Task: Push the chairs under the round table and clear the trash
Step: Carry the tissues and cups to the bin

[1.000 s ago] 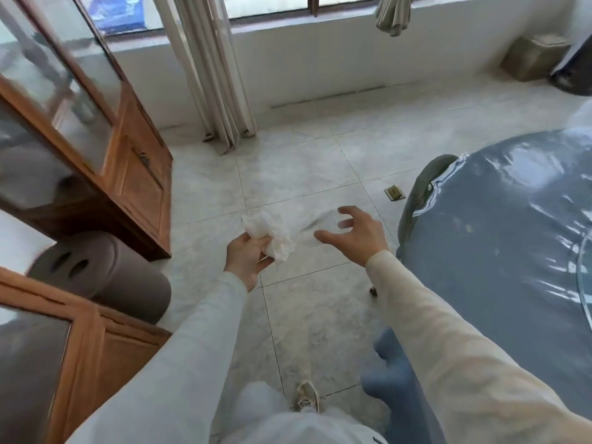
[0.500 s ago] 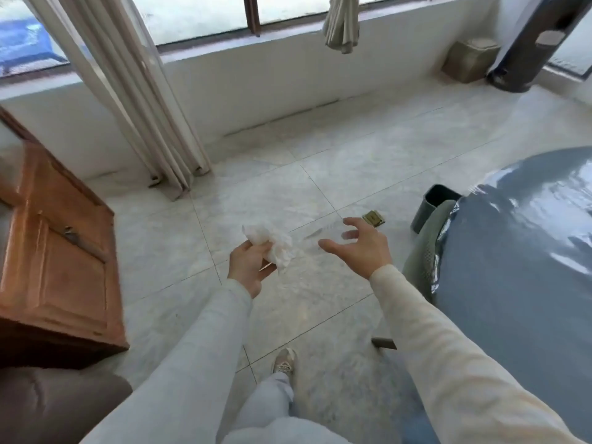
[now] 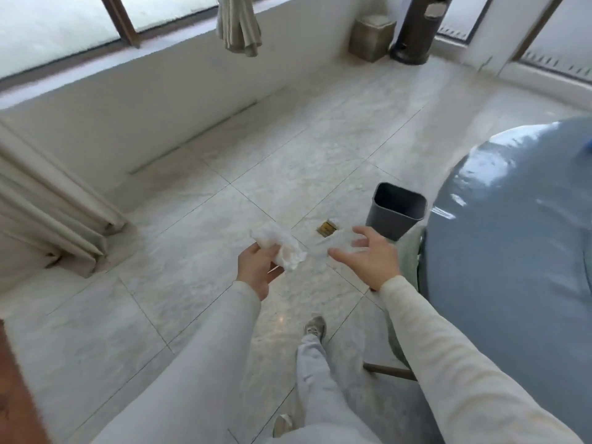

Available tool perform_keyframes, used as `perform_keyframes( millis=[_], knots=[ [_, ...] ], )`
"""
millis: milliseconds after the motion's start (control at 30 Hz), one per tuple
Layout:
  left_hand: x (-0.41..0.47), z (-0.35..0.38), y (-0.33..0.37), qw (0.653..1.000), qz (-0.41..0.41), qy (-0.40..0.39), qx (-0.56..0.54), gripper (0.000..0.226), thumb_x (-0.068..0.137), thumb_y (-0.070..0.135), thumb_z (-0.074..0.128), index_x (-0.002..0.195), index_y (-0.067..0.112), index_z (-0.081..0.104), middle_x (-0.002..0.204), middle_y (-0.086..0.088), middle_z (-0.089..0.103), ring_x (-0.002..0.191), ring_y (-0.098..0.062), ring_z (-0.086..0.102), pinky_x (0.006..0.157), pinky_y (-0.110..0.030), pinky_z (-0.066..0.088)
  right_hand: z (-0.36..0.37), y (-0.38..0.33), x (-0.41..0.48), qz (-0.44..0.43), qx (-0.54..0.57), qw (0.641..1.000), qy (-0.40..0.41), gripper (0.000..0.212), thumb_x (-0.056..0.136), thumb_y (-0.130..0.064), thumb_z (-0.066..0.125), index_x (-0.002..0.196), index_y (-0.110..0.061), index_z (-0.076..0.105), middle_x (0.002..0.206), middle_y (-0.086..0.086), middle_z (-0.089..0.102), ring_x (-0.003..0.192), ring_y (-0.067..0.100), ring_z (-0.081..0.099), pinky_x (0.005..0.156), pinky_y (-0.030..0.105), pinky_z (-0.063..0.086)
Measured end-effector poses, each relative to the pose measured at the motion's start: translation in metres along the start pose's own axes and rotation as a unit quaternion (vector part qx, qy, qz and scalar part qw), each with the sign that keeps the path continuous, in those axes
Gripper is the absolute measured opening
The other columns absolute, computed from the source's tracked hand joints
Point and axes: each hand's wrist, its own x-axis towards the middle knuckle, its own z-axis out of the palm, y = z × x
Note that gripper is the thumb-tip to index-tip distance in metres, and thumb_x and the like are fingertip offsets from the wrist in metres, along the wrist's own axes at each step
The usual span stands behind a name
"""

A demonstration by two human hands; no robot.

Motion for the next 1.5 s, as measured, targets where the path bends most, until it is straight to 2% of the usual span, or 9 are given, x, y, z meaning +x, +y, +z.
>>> perform_keyframes(
  millis=[167, 367, 567, 667, 767, 933, 1133, 1300, 1500],
  knots=[
    [0.089, 0.082, 0.042, 0.998, -0.010, -0.043, 0.042, 0.032, 0.091, 0.003, 0.067, 0.123, 0.004, 0.067, 0.107, -0.012, 0.075, 0.092, -0.026, 0.073, 0.072, -0.035, 0.060, -0.033, -0.001, 0.092, 0.036, 0.046, 0.997, 0.057, 0.077, 0.067, -0.057, 0.084, 0.134, -0.034, 0.054, 0.109, -0.015, 0.060, 0.113, 0.013, 0.055, 0.076, 0.020, 0.045],
    [0.175, 0.181, 0.097, 0.994, -0.013, -0.082, 0.072, 0.031, 0.091, 0.002, 0.067, 0.122, 0.003, 0.067, 0.107, -0.014, 0.075, 0.091, -0.028, 0.072, 0.070, -0.036, 0.060, -0.081, -0.006, 0.194, 0.078, 0.055, 0.991, 0.089, 0.081, 0.068, -0.058, 0.083, 0.139, -0.032, 0.052, 0.118, -0.007, 0.060, 0.108, 0.013, 0.056, 0.089, 0.028, 0.047],
    [0.242, 0.271, 0.121, 0.987, -0.029, -0.114, 0.112, 0.024, 0.093, 0.003, 0.067, 0.117, 0.004, 0.070, 0.103, -0.013, 0.074, 0.091, -0.028, 0.070, 0.084, -0.042, 0.060, -0.122, -0.009, 0.276, 0.113, 0.073, 0.983, 0.128, 0.080, 0.069, -0.060, 0.083, 0.138, -0.033, 0.052, 0.116, -0.007, 0.061, 0.105, 0.014, 0.058, 0.086, 0.027, 0.046],
    [0.275, 0.317, 0.124, 0.981, -0.042, -0.132, 0.137, 0.012, 0.093, 0.004, 0.065, 0.103, 0.009, 0.071, 0.100, -0.014, 0.073, 0.085, -0.028, 0.068, 0.077, -0.039, 0.058, -0.137, 0.000, 0.316, 0.144, 0.086, 0.976, 0.141, 0.080, 0.070, -0.057, 0.083, 0.140, -0.033, 0.050, 0.113, -0.009, 0.061, 0.105, 0.014, 0.058, 0.087, 0.030, 0.050],
    [0.320, 0.368, 0.128, 0.973, -0.070, -0.156, 0.157, 0.015, 0.093, 0.005, 0.065, 0.108, 0.006, 0.070, 0.099, -0.014, 0.071, 0.077, -0.026, 0.066, 0.068, -0.036, 0.055, -0.150, 0.013, 0.370, 0.178, 0.090, 0.967, 0.157, 0.081, 0.071, -0.058, 0.081, 0.141, -0.034, 0.048, 0.112, -0.009, 0.060, 0.108, 0.015, 0.057, 0.095, 0.035, 0.051],
    [0.402, 0.445, 0.137, 0.961, -0.086, -0.177, 0.196, 0.016, 0.092, 0.005, 0.067, 0.107, 0.008, 0.071, 0.105, -0.015, 0.073, 0.090, -0.028, 0.068, 0.086, -0.044, 0.059, -0.171, 0.030, 0.468, 0.227, 0.094, 0.953, 0.177, 0.080, 0.071, -0.060, 0.080, 0.140, -0.033, 0.049, 0.110, -0.010, 0.059, 0.111, 0.018, 0.057, 0.101, 0.043, 0.050],
    [0.501, 0.530, 0.144, 0.947, -0.123, -0.169, 0.245, 0.012, 0.091, 0.001, 0.065, 0.092, 0.012, 0.071, 0.094, -0.010, 0.073, 0.084, -0.025, 0.069, 0.067, -0.034, 0.056, -0.184, 0.061, 0.576, 0.324, 0.132, 0.918, 0.187, 0.076, 0.075, -0.059, 0.078, 0.140, -0.032, 0.050, 0.123, -0.003, 0.062, 0.106, 0.017, 0.054, 0.098, 0.040, 0.049],
    [0.573, 0.592, 0.107, 0.926, -0.126, -0.186, 0.305, 0.017, 0.092, -0.001, 0.062, 0.091, 0.011, 0.075, 0.090, -0.008, 0.074, 0.079, -0.023, 0.069, 0.070, -0.036, 0.060, -0.179, 0.122, 0.649, 0.384, 0.170, 0.886, 0.196, 0.075, 0.080, -0.045, 0.079, 0.145, -0.025, 0.046, 0.134, 0.003, 0.057, 0.108, 0.017, 0.049, 0.091, 0.031, 0.042],
    [0.671, 0.636, -0.017, 0.875, -0.125, -0.214, 0.415, 0.016, 0.084, 0.007, 0.063, 0.093, -0.002, 0.072, 0.083, -0.014, 0.073, 0.075, -0.028, 0.069, 0.076, -0.050, 0.059, -0.150, 0.259, 0.739, 0.430, 0.148, 0.874, 0.169, 0.079, 0.081, -0.041, 0.077, 0.149, -0.023, 0.040, 0.144, 0.005, 0.051, 0.128, 0.026, 0.050, 0.097, 0.035, 0.043]
  ],
)
